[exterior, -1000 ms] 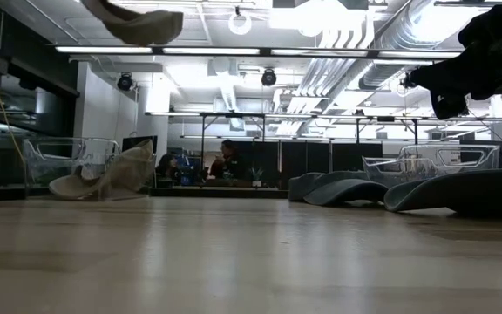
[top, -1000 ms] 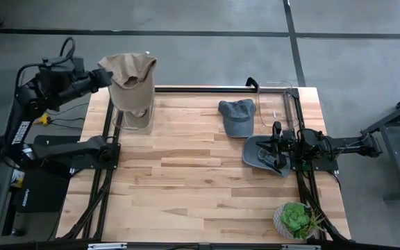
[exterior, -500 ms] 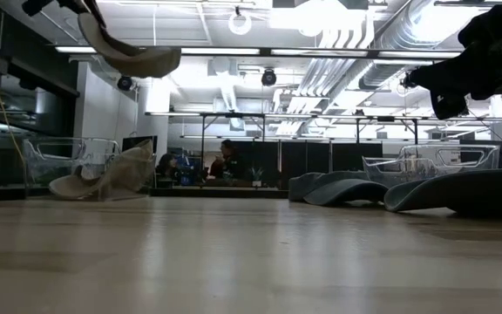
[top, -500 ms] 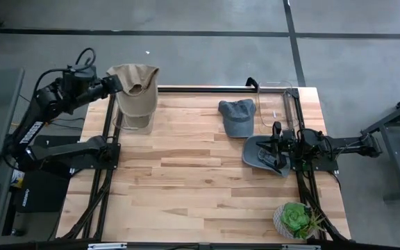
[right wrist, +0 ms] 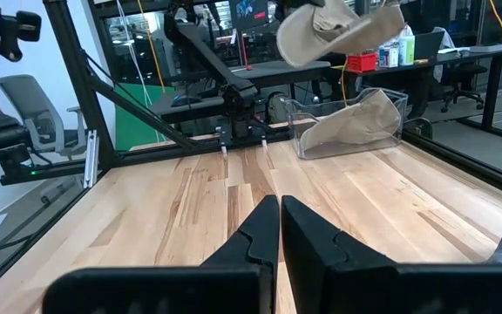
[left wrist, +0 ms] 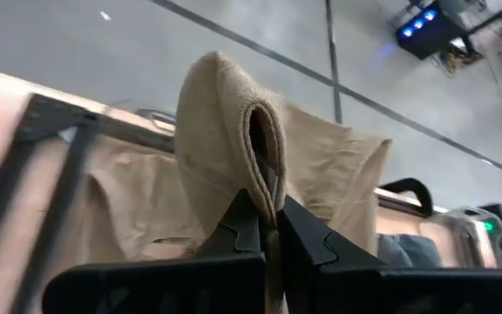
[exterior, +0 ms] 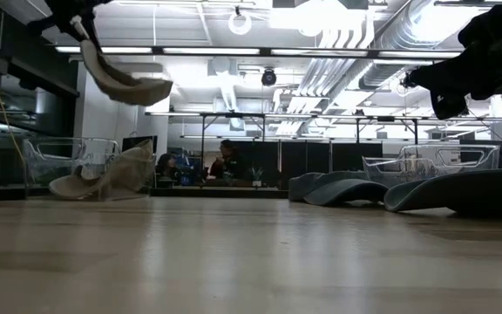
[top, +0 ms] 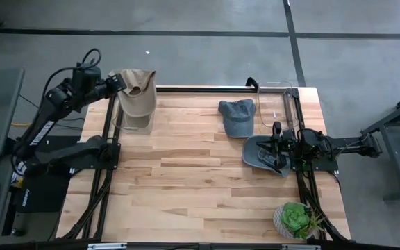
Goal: Pick & Place hat
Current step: Put the brown cap into the left transparent bin
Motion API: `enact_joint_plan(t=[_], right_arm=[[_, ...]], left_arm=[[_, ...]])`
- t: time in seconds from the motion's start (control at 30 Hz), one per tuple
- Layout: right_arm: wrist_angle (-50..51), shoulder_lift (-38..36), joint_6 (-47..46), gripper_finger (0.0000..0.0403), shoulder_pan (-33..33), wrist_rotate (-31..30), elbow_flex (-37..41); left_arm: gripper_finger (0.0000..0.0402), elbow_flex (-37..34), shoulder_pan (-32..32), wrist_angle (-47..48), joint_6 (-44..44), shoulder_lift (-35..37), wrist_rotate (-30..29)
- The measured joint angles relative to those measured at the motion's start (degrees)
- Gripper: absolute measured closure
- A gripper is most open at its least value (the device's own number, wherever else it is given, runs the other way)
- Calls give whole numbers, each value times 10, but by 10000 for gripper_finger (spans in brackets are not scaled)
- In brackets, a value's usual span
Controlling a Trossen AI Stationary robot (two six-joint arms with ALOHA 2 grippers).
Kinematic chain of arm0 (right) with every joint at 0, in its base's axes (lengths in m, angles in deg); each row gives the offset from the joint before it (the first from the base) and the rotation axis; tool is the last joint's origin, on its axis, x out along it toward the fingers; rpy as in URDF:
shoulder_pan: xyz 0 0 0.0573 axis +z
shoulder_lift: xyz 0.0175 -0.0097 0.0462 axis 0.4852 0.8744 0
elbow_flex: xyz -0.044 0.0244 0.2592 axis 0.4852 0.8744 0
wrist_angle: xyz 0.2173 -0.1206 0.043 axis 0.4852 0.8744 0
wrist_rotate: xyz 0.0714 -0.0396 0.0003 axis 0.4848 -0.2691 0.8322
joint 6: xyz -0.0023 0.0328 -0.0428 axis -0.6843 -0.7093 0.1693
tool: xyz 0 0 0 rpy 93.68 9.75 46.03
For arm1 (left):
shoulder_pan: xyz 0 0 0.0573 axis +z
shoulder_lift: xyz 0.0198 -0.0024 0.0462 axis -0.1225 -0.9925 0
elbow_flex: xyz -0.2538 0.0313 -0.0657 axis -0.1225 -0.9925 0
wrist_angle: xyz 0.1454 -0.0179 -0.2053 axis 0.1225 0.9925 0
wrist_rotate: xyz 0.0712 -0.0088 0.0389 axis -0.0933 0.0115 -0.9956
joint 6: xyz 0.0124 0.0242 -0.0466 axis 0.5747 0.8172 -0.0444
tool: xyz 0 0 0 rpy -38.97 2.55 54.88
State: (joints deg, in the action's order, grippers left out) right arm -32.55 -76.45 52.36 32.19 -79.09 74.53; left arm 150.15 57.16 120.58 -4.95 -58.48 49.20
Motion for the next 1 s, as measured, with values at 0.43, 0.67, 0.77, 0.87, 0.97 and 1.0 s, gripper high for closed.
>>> enact_joint_plan(t=[0.43,0.67,0.77,0.87,0.97,1.0], right_arm=[[0,0,0,391,0,0,0],[0,0,0,391,0,0,0],[0,0,0,391,0,0,0],[0,0,0,391,0,0,0],[0,0,0,391,0,0,0],[0,0,0,391,0,0,0]], left_arm=[[401,-47,204,-69,94,-4,279],[401,-46,261,-58,68,-12,273],[401,-46,290,-57,69,-27,268],[401,-46,313,-57,74,-51,280],[401,-58,322,-65,84,-76,298],[401,-67,321,-77,86,-74,299]])
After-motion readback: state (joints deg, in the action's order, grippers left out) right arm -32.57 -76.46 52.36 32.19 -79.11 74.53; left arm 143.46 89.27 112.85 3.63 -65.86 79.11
